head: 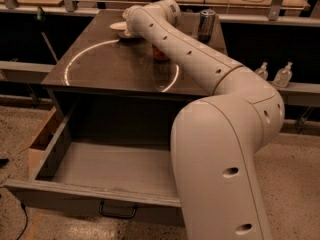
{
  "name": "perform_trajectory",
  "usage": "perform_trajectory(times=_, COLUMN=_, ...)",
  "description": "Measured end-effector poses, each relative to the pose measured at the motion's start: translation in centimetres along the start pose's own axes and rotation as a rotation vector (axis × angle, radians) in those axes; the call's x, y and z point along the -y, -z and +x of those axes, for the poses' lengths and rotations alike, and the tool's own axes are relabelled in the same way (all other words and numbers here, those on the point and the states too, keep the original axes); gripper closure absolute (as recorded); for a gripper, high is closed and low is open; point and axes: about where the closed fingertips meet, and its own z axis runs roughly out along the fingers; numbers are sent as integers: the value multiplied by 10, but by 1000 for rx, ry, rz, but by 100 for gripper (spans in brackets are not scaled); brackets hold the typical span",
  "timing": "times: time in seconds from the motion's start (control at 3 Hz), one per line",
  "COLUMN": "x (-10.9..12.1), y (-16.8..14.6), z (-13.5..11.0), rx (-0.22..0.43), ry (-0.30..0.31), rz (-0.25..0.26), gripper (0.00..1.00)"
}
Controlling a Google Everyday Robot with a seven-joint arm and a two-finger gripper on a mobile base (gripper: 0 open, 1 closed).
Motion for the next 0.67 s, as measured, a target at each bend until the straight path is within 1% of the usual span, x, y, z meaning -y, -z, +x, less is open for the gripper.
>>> perform_trajectory(times=0.33, x=-6, y=-3, z=-5, rx=15, ry=20, rz=-28, gripper=82)
perform_trajectory(times=0.67, x=-11, y=-5, z=-7, rx=24, ry=32, rz=-52, gripper=100)
